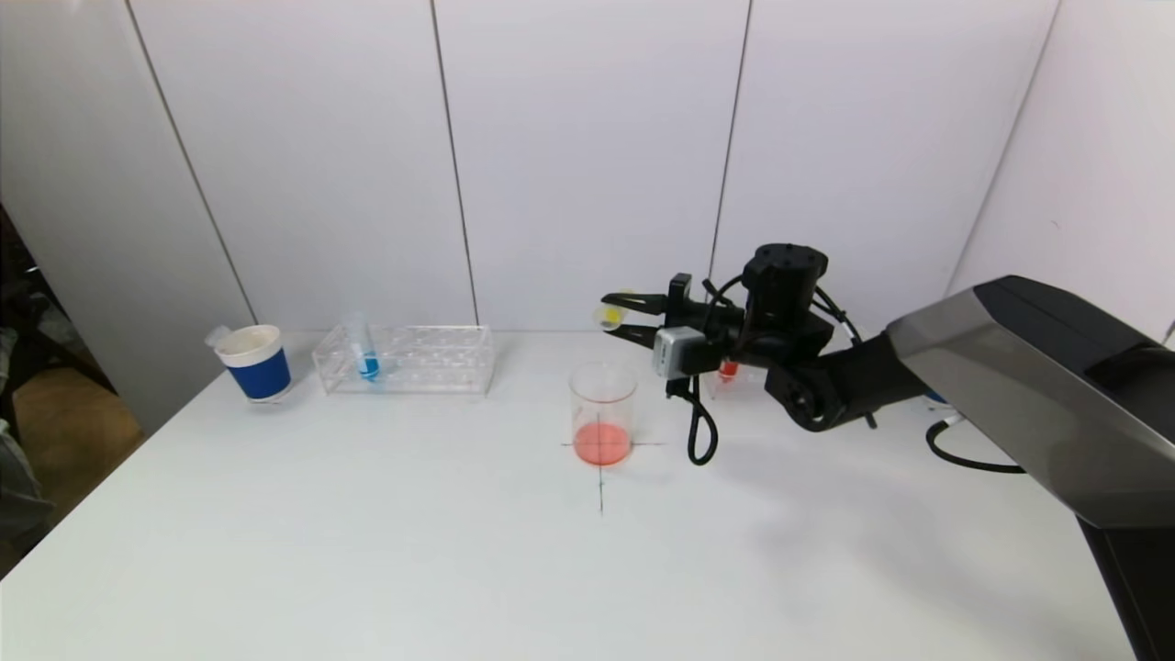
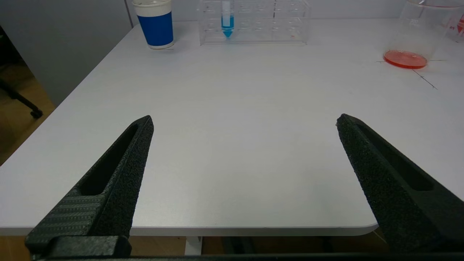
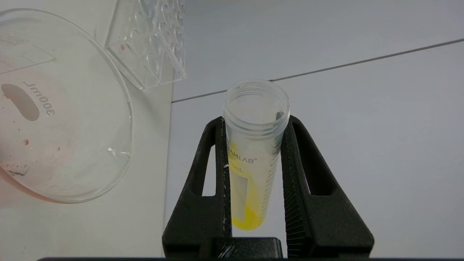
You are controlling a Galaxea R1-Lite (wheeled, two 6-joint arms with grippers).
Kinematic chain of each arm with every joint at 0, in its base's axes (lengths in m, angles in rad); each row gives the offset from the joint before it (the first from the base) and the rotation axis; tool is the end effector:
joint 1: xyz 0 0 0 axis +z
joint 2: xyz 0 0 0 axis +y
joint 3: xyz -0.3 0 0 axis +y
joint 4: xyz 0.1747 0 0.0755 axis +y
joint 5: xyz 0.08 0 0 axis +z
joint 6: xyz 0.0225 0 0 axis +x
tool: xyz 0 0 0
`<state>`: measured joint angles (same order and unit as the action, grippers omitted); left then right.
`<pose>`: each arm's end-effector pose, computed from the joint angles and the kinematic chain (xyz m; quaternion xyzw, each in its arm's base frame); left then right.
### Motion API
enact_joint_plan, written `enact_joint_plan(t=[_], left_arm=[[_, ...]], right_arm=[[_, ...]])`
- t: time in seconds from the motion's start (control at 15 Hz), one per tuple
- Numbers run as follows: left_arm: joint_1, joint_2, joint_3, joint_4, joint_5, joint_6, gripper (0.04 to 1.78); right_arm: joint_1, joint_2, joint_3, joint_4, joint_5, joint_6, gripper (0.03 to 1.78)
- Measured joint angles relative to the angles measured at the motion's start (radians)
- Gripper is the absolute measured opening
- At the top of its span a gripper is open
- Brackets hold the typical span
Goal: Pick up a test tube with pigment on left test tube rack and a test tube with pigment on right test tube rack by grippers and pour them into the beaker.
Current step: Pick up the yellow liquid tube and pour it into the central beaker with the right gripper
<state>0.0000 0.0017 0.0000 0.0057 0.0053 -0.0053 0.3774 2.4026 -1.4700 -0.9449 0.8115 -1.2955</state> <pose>-0.0227 0.0001 0.0750 -0.0026 0.0037 0.0027 1.0000 0.4420 0.1928 0.1079 -0.5009 -0.3427 0.4430 0.6598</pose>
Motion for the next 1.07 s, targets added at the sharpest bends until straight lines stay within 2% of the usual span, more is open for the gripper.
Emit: enact_joint_plan(t=[0.6,1.07], left_arm=[[0.0,0.0,0.0,0.0,0.0,0.0,1.76],[0.0,0.0,0.0,0.0,0.0,0.0,1.76]], right_arm=[[-0.002,-0.017,0.023,-0.01,-0.013,-0.087,0.47],[0.0,-0.018,0.044,-0.079,-0.046,-0.13,0.47]])
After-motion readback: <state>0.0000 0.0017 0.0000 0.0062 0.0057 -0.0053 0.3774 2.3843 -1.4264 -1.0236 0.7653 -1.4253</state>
